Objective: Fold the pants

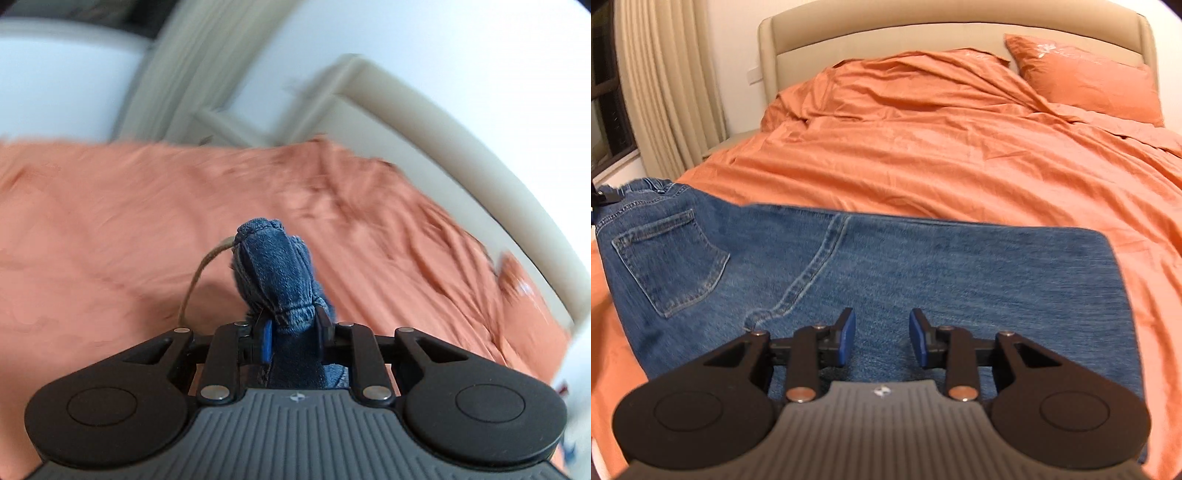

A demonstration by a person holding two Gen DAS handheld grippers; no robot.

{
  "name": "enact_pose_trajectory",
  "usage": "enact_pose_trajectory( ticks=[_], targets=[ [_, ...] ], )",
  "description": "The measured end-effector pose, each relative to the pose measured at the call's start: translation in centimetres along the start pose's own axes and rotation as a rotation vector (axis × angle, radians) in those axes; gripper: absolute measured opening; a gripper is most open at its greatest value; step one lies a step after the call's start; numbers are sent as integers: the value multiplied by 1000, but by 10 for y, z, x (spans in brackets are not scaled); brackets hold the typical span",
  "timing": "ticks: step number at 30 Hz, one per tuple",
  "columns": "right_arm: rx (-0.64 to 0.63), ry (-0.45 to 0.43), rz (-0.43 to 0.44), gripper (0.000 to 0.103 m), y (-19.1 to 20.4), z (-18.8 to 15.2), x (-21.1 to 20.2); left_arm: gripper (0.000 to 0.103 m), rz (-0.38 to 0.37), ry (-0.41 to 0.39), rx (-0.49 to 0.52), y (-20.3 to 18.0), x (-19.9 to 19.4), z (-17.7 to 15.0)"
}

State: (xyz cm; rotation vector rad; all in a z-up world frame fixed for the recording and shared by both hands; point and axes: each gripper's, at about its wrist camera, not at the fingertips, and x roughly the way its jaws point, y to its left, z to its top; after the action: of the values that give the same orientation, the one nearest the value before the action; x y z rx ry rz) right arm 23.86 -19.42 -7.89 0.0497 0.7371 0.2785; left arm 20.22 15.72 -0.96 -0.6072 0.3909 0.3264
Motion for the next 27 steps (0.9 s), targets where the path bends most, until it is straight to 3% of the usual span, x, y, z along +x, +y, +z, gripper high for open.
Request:
enact_pose_trajectory(
  ticks=[5,9,14,17,19,22,23,25,27],
  targets=[
    [64,4,-40,29,-10,5,-23,22,-148,-26,228,-61,-25,-18],
    [153,36,-78,29,-28,5,-37,21,-211,-18,451,-114,-39,-57],
    [315,61,-68,29,-58,4,-47,20,-258,100,645,-156,-36,-120],
    [365,61,-67,29,-71,2,-52,21,-293,227,769,-171,-30,-163],
    [380,58,-64,29,-75,2,-53,23,-301,345,806,-172,-24,-185],
    [393,53,-50,29,-81,4,-54,31,-305,437,842,-174,-17,-197],
    [399,53,-42,29,-82,4,-53,36,-319,459,831,-174,-15,-196],
    [414,55,-15,30,-85,4,-52,56,-377,527,770,-172,-10,-187],
    [429,52,28,30,-87,4,-49,60,-428,586,684,-167,-6,-175]
  ],
)
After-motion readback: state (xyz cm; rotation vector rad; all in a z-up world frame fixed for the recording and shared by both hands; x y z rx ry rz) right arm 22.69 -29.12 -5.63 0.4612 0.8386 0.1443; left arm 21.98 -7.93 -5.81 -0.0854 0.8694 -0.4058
